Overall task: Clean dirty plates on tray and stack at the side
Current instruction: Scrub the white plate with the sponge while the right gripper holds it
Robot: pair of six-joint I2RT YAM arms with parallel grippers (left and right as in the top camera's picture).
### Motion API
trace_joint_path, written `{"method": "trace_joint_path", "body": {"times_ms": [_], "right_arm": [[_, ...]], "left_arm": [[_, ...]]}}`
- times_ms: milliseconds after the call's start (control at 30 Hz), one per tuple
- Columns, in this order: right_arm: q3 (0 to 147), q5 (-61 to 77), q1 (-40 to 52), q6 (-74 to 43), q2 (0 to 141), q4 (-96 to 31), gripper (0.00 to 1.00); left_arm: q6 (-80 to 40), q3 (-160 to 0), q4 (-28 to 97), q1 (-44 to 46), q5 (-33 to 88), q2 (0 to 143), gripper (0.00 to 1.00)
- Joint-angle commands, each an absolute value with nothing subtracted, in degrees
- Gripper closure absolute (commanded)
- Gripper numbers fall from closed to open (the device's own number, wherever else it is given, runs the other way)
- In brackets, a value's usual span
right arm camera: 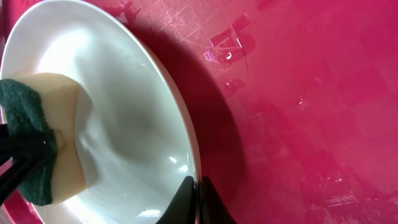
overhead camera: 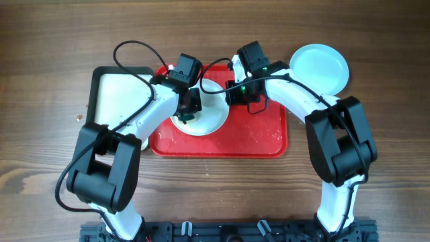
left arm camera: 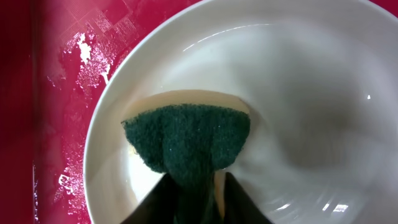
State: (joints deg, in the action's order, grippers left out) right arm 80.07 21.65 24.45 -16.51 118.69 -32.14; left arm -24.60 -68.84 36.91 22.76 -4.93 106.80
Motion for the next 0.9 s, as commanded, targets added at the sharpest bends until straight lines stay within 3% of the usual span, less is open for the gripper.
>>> {"method": "trace_joint_path", "body": {"times_ms": [0, 233, 267, 333, 867], "right_arm": [[80.1, 23.1, 24.6, -16.6, 119.8, -32.0, 0.96], [80.1, 23.1, 24.6, -16.7, 119.8, -32.0, 0.95], [80.1, 23.1, 24.6, -16.6, 119.8, -31.9, 0.87], [80.1, 23.1, 24.6, -16.6, 119.8, -31.7, 0.85], [80.1, 22.9, 24.6, -16.6, 119.8, -31.6, 0.86]], "left_arm": [[-24.4, -69.0, 36.9, 22.6, -6.1, 105.3, 0.83], [-24.4, -69.0, 37.8, 22.6, -6.1, 105.3, 0.82], [-24.4, -69.0, 37.8, 22.7, -6.1, 105.3, 0.81], [-24.4, -69.0, 37.7, 22.7, -6.1, 105.3, 0.82], [-24.4, -69.0, 37.3, 22.6, -7.4, 102.0, 0.8]]}}
